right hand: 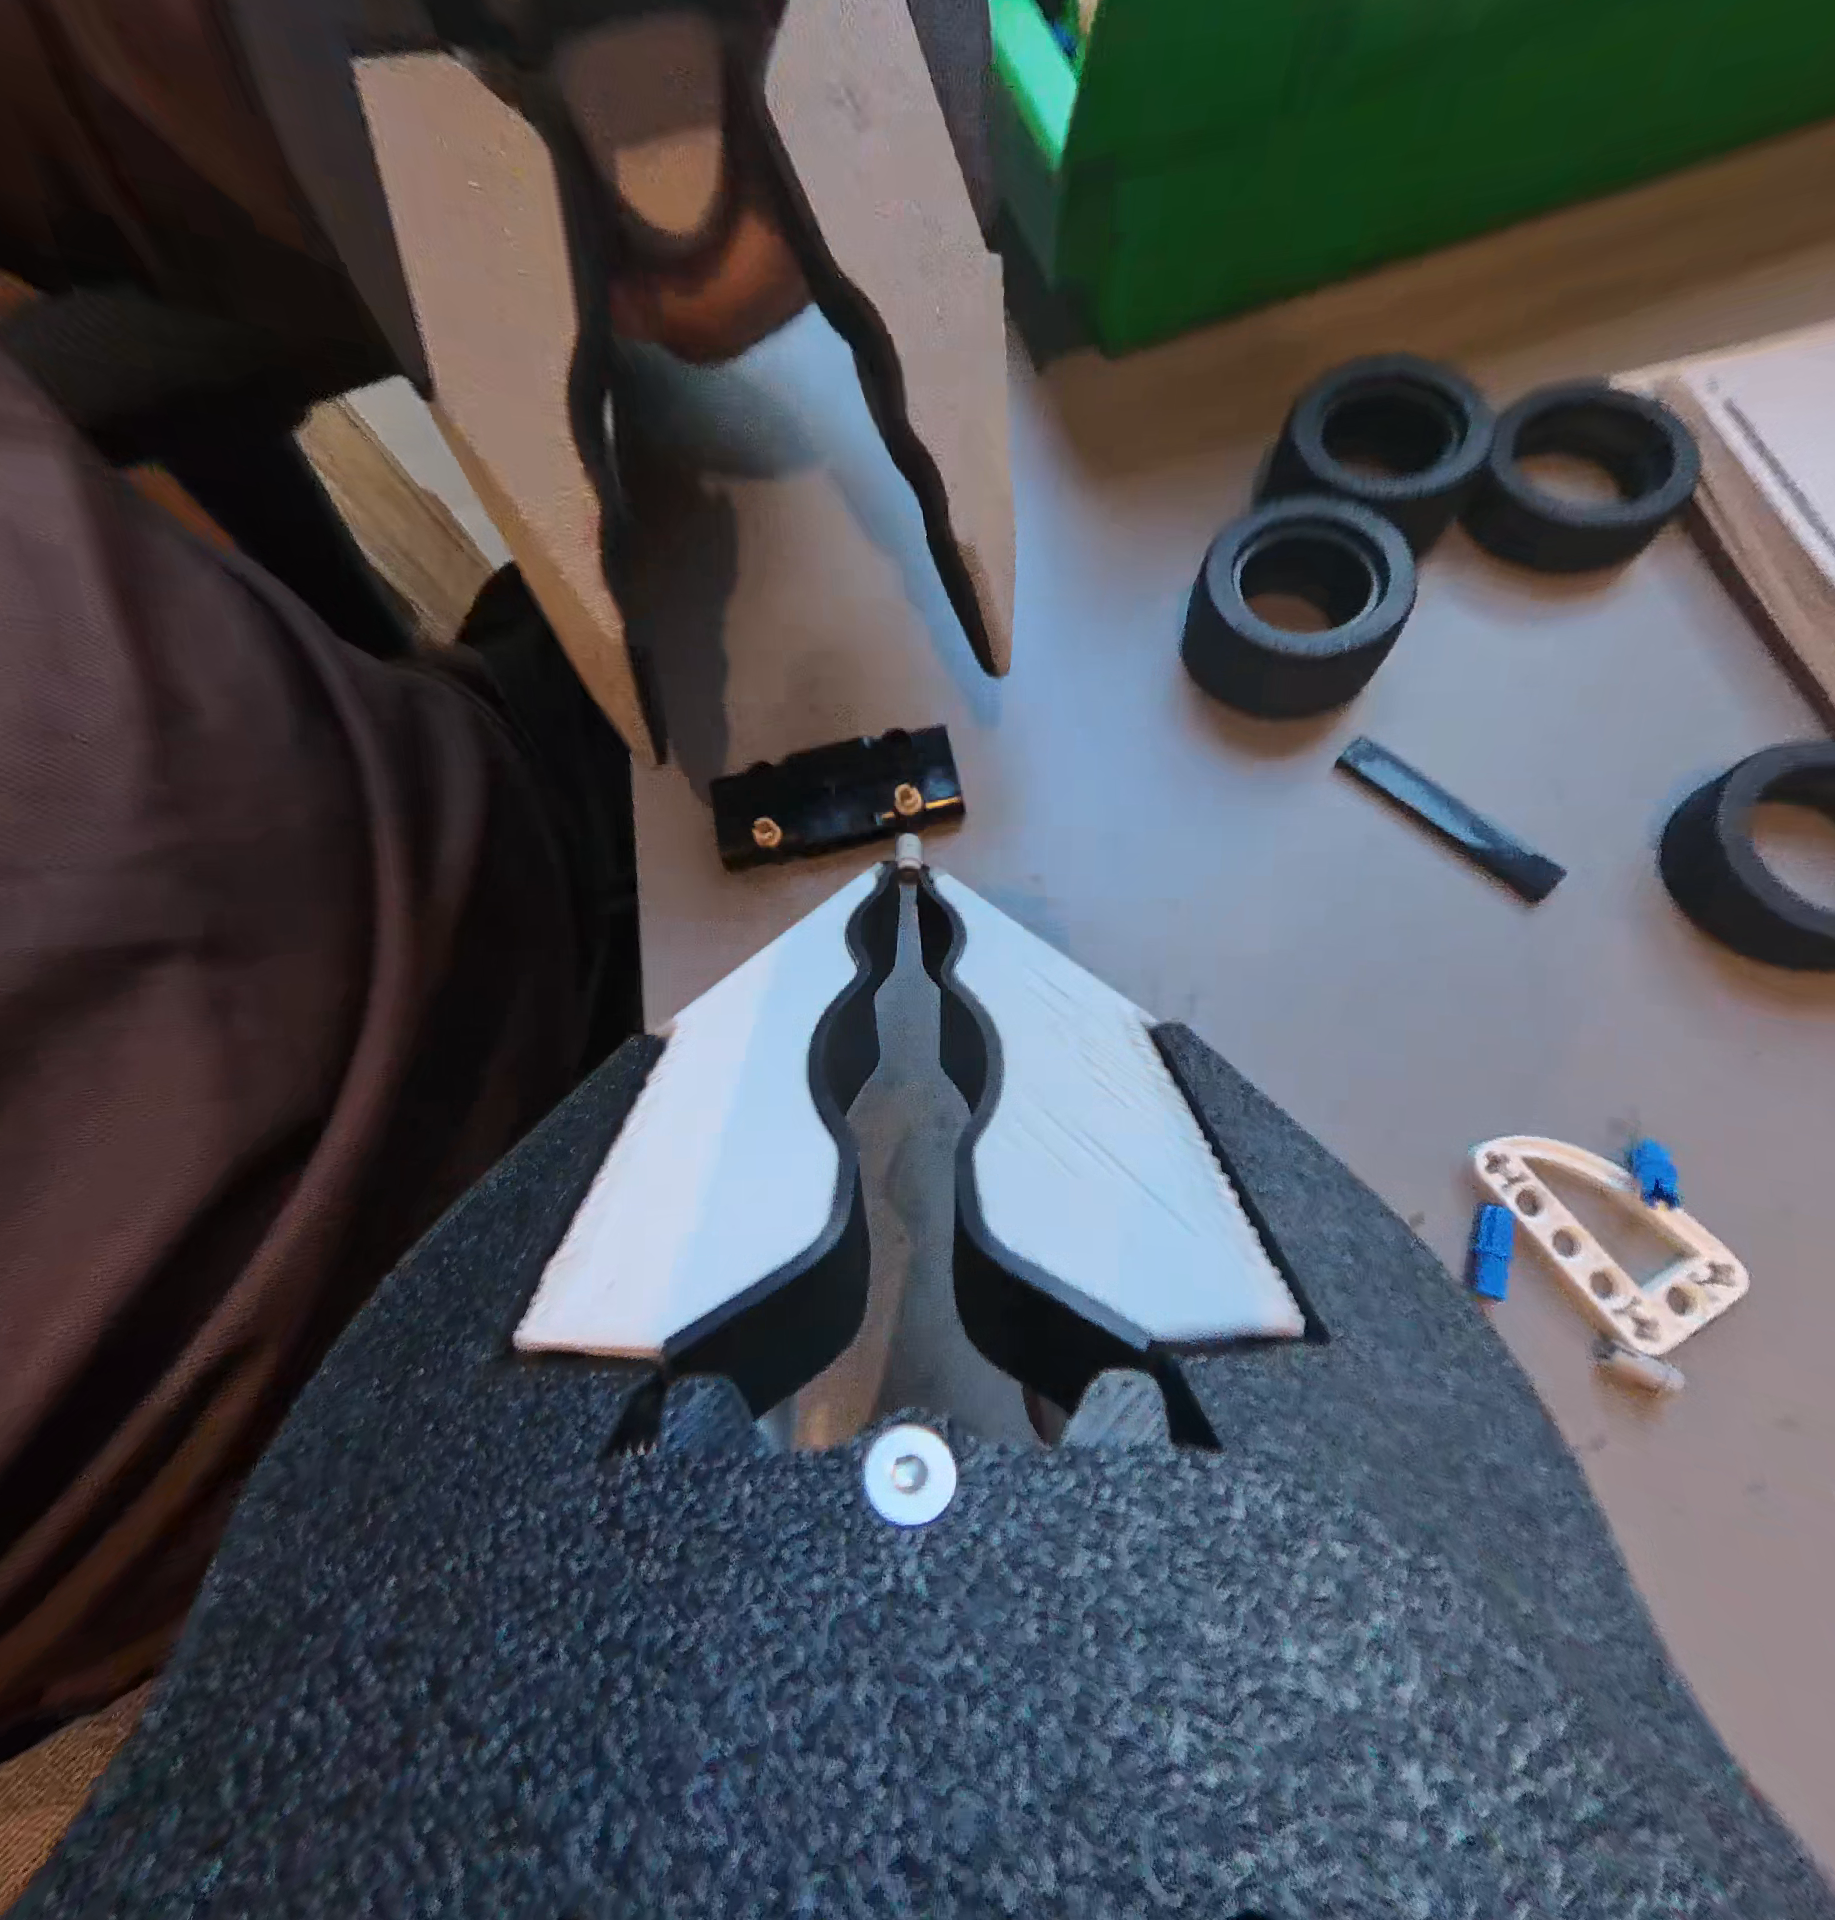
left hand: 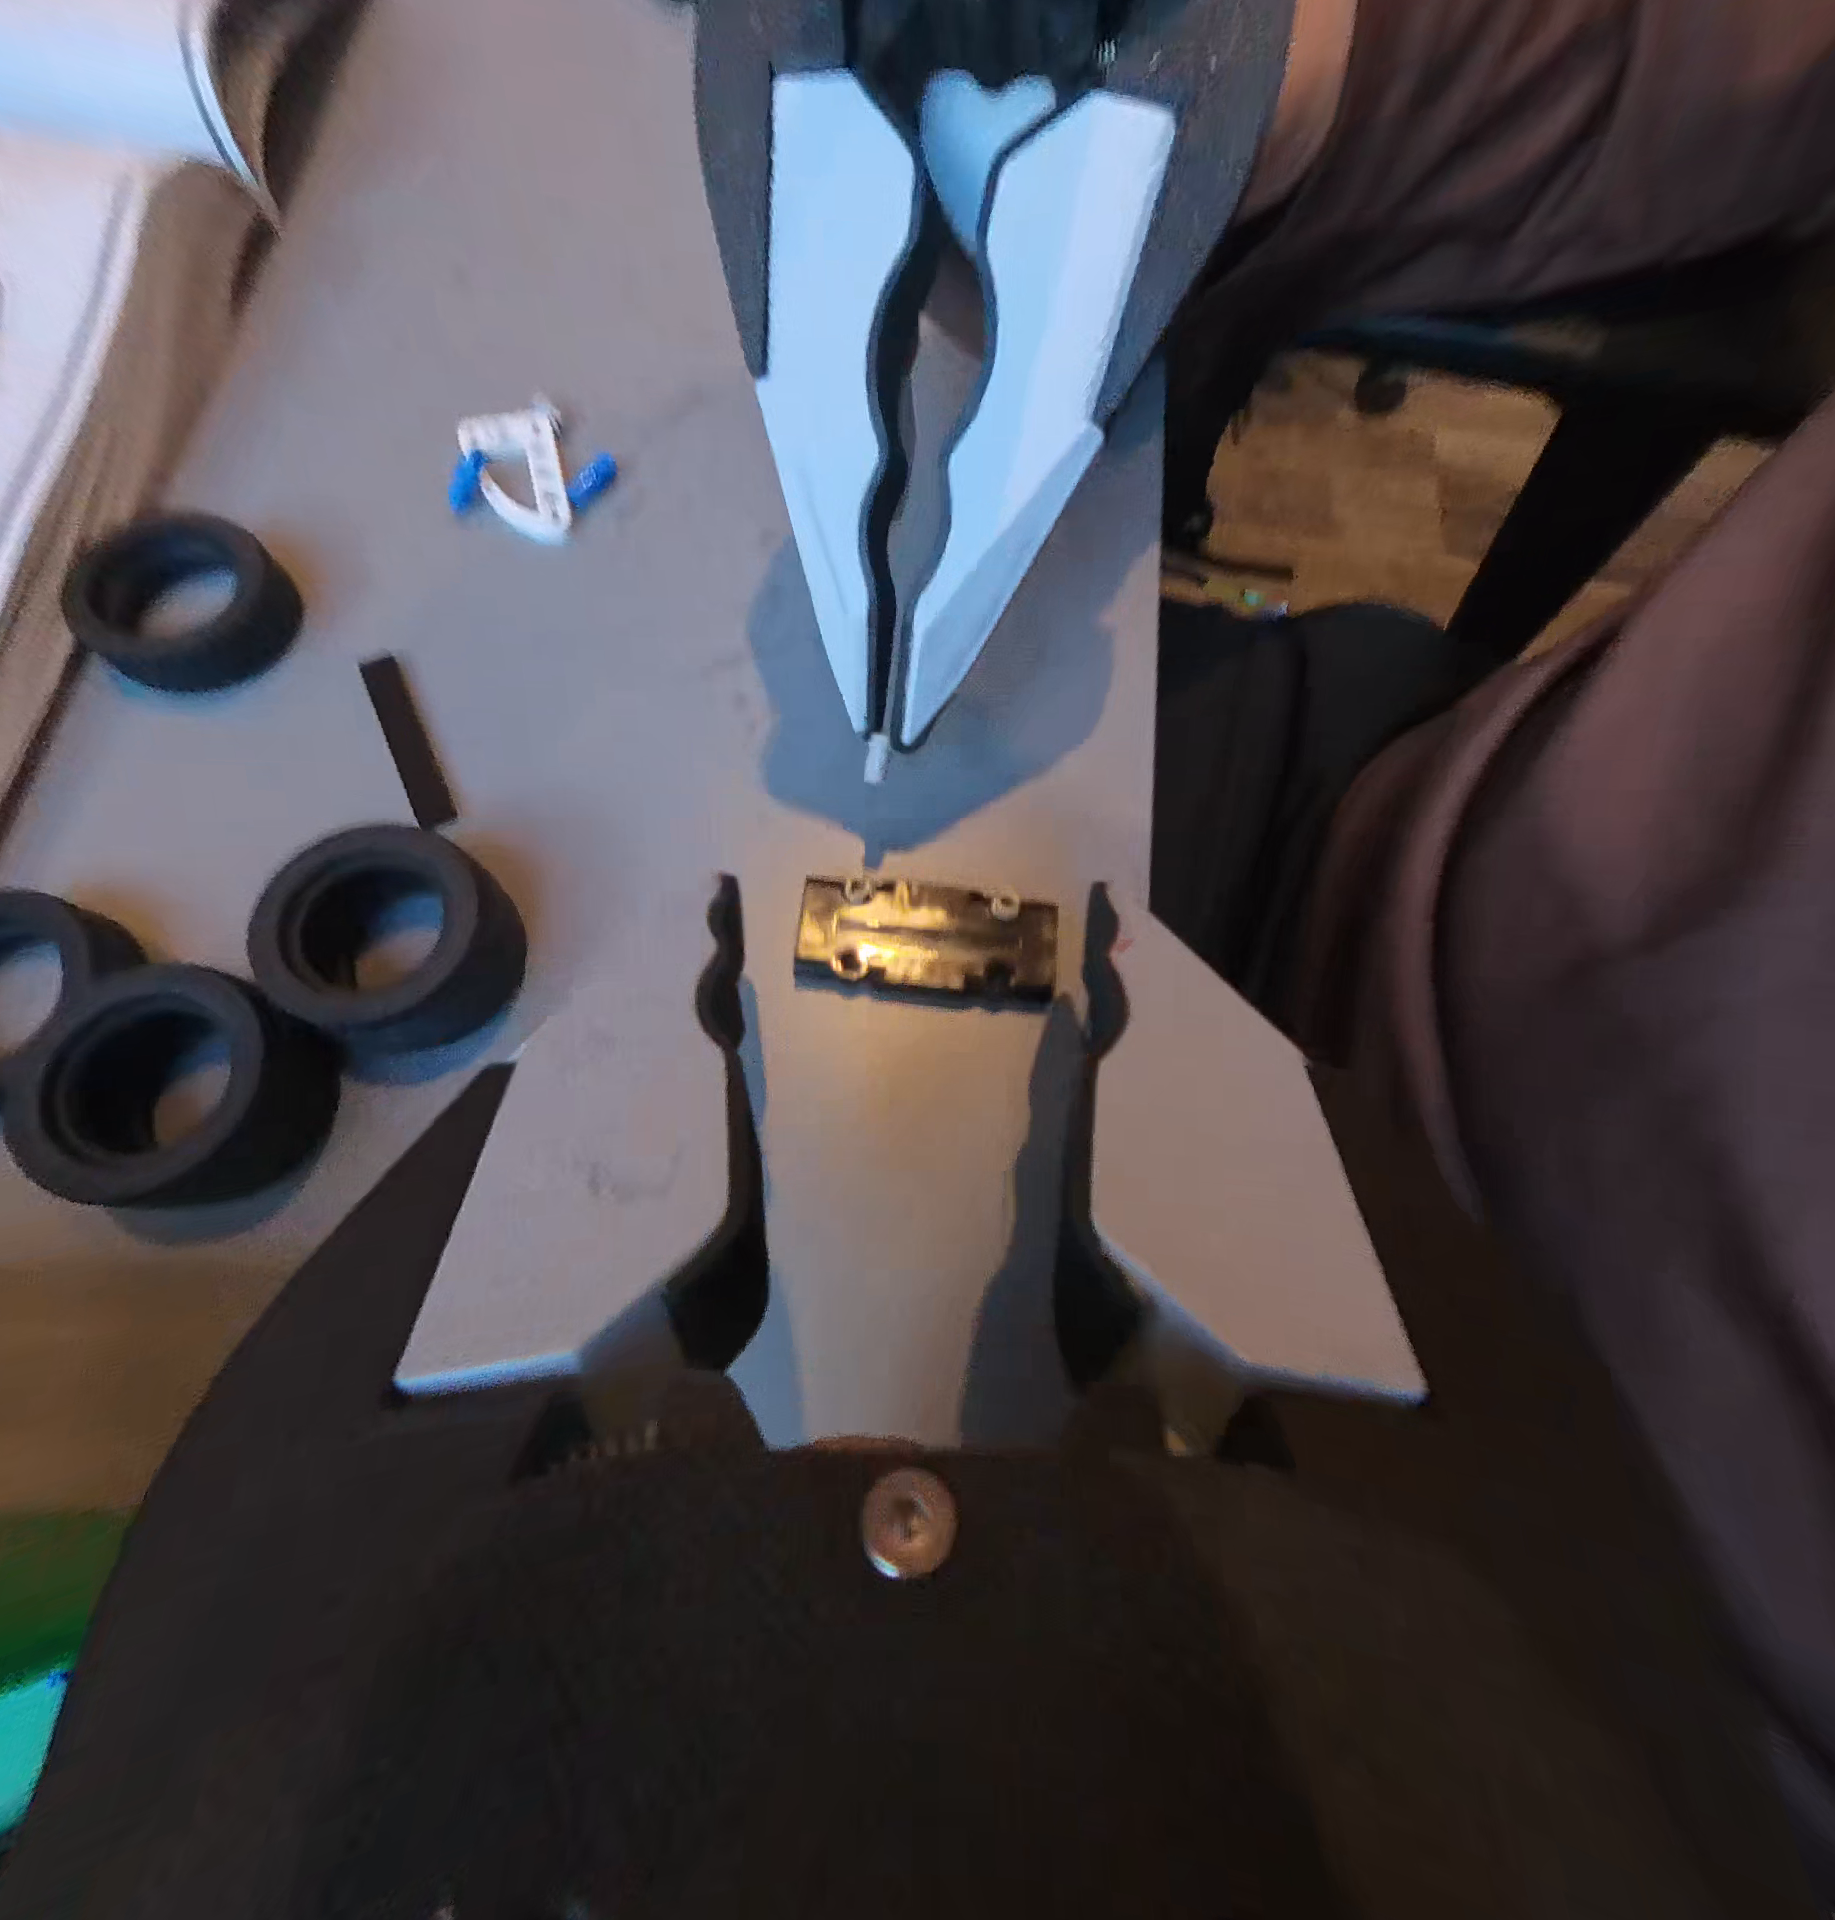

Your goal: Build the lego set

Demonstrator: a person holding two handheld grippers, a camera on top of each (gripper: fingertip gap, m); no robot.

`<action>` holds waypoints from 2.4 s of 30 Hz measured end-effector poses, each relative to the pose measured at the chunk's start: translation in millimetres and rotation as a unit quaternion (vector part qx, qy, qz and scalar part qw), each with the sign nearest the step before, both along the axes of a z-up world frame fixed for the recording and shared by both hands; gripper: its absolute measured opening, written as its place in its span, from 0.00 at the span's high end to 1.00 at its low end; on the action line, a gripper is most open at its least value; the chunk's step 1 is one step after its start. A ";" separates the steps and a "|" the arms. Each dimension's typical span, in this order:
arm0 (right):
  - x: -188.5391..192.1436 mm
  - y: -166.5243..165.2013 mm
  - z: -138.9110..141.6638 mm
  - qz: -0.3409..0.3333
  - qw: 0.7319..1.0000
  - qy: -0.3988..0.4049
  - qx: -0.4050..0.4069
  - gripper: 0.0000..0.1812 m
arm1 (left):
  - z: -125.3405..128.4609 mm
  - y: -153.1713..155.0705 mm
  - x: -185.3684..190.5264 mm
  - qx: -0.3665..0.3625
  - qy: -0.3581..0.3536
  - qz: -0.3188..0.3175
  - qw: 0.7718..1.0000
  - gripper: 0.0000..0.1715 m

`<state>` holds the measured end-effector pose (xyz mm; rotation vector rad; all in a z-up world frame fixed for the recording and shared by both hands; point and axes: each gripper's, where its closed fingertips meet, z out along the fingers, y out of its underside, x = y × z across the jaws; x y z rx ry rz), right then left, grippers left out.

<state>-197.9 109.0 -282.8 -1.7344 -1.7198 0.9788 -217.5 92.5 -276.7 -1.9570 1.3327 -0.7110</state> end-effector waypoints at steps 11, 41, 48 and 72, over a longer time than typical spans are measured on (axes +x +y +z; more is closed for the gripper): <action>-5.9 -11.2 -18.7 0.015 0.999 -0.035 -0.006 0.98 | -30.4 -1.1 -2.0 0.000 0.089 -0.015 0.996 0.67; -17.2 -17.6 -20.4 0.028 0.997 -0.030 0.059 1.00 | -30.1 -11.8 -10.6 0.013 0.043 -0.013 0.999 0.67; -19.0 -16.3 -20.7 0.023 0.998 -0.032 0.051 1.00 | -29.9 -11.9 -11.3 0.010 0.041 -0.013 0.999 0.66; 9.7 -12.7 -22.9 0.102 0.990 -0.038 0.092 0.91 | -29.5 -9.6 -12.2 0.009 0.041 -0.003 0.999 0.67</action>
